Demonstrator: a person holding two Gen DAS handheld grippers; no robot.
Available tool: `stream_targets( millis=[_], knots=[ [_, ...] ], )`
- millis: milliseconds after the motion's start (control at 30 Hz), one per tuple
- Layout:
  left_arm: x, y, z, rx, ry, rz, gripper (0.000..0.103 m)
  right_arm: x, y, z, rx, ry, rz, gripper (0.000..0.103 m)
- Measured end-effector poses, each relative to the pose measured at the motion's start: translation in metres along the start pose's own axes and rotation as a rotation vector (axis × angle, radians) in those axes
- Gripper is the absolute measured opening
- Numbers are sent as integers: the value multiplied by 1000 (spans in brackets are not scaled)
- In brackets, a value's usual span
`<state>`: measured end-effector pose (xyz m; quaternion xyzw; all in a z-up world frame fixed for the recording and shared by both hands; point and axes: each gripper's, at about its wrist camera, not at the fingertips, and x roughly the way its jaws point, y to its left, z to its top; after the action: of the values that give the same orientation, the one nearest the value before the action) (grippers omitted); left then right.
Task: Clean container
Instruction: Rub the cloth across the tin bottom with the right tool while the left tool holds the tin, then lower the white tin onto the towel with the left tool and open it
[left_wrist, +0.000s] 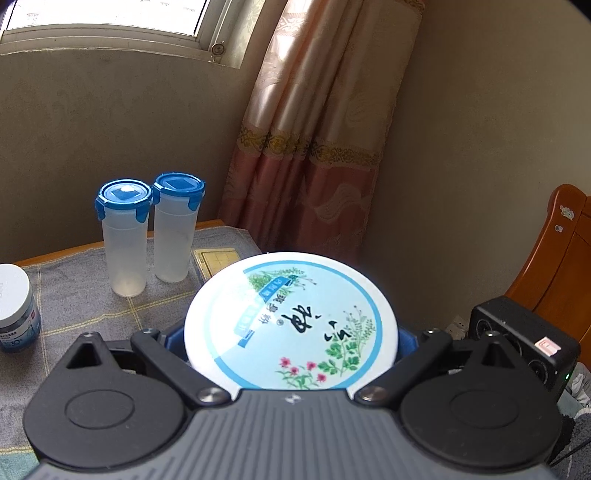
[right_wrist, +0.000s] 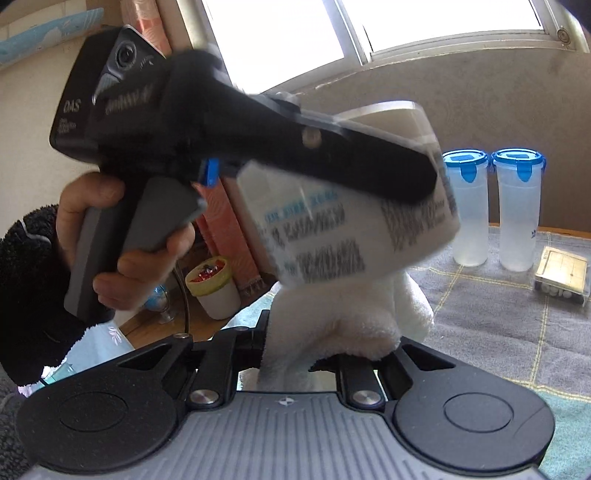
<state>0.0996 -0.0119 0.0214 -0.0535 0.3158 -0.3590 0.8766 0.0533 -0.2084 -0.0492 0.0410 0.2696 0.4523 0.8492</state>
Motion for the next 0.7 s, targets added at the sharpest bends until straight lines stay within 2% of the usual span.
stream_targets(
  millis=[300,700],
  knots=[
    [-1,8,-8,-16,20,6,97,-9,-14,1,45,-16,-81,18],
    [0,25,-14,-40,18,70,97,-28,-32,-2,81,-43,-165,19]
  ],
)
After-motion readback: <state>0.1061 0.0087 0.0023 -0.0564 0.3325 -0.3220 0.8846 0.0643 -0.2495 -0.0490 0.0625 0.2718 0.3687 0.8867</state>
